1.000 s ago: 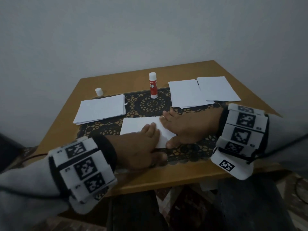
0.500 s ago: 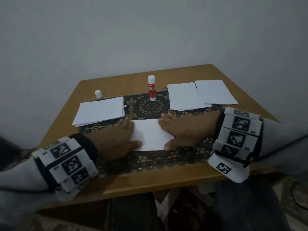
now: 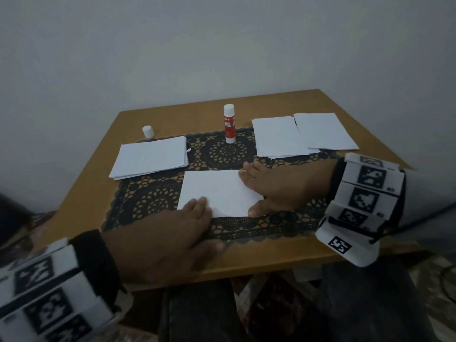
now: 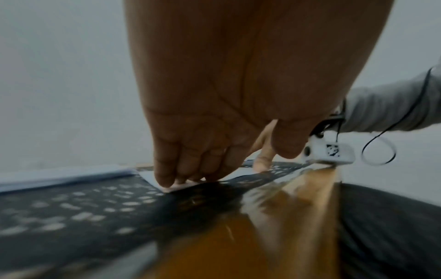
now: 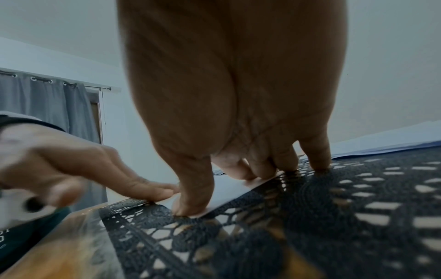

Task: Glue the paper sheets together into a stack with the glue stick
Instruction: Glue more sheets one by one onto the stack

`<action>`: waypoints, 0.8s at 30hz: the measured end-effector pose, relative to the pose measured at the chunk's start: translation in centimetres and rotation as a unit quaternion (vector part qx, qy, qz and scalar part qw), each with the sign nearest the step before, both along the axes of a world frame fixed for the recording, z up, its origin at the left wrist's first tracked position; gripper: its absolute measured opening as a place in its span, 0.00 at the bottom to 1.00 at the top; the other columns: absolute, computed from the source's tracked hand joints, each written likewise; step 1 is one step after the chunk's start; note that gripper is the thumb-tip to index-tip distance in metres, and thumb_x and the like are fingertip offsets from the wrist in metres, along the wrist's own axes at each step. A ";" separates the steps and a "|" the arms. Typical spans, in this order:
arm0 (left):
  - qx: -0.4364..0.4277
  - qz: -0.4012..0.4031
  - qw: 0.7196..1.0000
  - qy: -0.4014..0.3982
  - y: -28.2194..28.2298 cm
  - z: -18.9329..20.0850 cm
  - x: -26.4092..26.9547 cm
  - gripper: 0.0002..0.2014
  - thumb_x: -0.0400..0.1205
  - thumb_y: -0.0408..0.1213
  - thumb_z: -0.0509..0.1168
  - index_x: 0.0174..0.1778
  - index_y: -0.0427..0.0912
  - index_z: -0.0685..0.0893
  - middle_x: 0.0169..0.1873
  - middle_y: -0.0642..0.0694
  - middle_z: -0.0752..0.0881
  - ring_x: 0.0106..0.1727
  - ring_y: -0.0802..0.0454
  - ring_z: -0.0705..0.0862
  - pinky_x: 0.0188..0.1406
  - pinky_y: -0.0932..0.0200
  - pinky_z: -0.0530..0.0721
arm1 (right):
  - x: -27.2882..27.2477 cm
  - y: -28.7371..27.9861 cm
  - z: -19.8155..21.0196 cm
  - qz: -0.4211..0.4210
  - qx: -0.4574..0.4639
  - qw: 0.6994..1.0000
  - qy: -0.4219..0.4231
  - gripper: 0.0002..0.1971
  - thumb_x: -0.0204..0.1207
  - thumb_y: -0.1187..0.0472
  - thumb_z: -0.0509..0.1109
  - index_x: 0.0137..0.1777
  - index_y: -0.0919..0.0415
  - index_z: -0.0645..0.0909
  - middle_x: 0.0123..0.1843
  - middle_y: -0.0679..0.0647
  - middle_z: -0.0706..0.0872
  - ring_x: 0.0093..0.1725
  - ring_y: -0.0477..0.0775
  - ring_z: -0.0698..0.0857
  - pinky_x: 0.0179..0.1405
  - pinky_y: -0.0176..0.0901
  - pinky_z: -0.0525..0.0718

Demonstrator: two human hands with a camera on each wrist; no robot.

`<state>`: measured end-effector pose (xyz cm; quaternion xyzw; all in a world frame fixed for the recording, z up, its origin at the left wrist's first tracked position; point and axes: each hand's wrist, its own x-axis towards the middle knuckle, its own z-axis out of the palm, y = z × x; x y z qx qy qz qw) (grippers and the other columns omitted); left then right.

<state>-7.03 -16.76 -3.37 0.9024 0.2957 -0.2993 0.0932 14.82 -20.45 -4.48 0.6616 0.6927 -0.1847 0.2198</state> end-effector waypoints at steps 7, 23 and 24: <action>0.022 0.000 0.999 0.032 -0.6 -0.1 -0.2 0.51 0.68 0.73 0.30 0.82 0.43 0.33 0.81 0.46 0.31 0.83 0.52 0.36 0.83 0.52 0.47 | -0.2 0.0 0.0 -0.005 -0.001 1.000 0.000 0.46 0.83 0.38 0.56 0.85 0.63 0.33 0.86 0.58 0.32 0.85 0.57 0.37 0.83 0.52 0.46; 0.075 0.023 0.997 0.001 2.3 -0.4 2.8 0.41 0.84 0.63 0.43 0.83 0.39 0.36 0.83 0.41 0.36 0.85 0.46 0.43 0.83 0.47 0.54 | -0.3 0.1 0.0 -0.012 -0.011 1.000 -0.006 0.46 0.83 0.38 0.55 0.84 0.61 0.31 0.86 0.57 0.31 0.85 0.55 0.35 0.83 0.51 0.45; 0.079 0.022 0.997 0.002 2.8 -0.4 3.1 0.41 0.84 0.63 0.44 0.83 0.40 0.37 0.83 0.41 0.37 0.85 0.46 0.45 0.83 0.46 0.56 | -0.3 0.1 0.0 -0.012 -0.012 1.000 -0.007 0.46 0.83 0.38 0.55 0.84 0.61 0.31 0.86 0.57 0.31 0.85 0.56 0.35 0.83 0.51 0.44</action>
